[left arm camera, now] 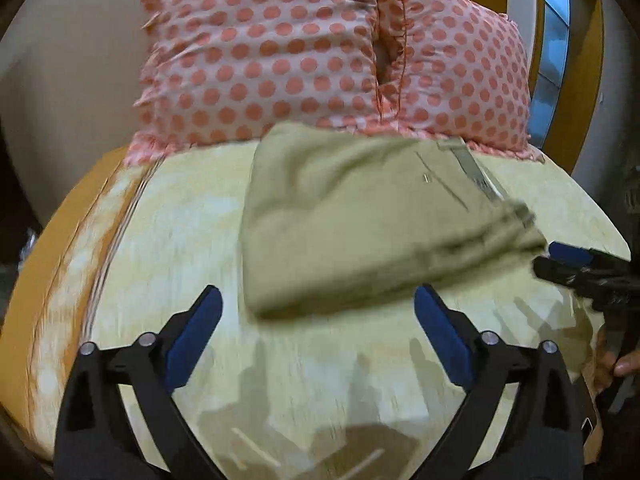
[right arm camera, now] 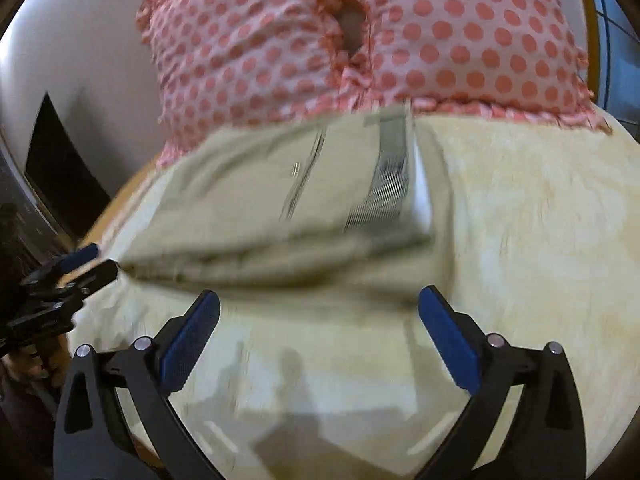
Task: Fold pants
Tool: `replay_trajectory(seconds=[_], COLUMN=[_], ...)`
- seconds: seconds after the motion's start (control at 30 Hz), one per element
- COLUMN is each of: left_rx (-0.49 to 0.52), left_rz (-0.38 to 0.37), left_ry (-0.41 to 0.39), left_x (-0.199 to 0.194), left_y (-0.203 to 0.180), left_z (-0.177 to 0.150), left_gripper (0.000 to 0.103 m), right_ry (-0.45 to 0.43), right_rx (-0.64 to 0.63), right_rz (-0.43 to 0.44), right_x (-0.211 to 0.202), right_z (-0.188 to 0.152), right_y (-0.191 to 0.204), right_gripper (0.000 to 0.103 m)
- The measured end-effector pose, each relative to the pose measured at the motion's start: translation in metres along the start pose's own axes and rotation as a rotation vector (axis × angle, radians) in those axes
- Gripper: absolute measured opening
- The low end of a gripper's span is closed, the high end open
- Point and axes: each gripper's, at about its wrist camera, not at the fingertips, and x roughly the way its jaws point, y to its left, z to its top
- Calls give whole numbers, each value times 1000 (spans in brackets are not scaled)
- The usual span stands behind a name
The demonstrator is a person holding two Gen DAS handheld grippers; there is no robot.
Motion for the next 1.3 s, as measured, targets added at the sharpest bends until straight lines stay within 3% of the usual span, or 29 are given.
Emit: replay_trajectory(seconds=[0.3,0.47,1.3], left_rx=[-52,-43,-48], left_rz=[62,118,122], left_ry=[51,3,-1], left_x=[8,7,7], left_y=[-5,-10,-11], left_z=[-49,-58,-58], left_gripper=[101,101,101], right_ry=[-44,-99,-116], right_rx=[-123,-95,-96], right_rz=[-214,-230,-232], right_x=[20,18,16], right_z=[-27,-34,-38], right_y=[38,37,36], right_gripper=[102,102,102])
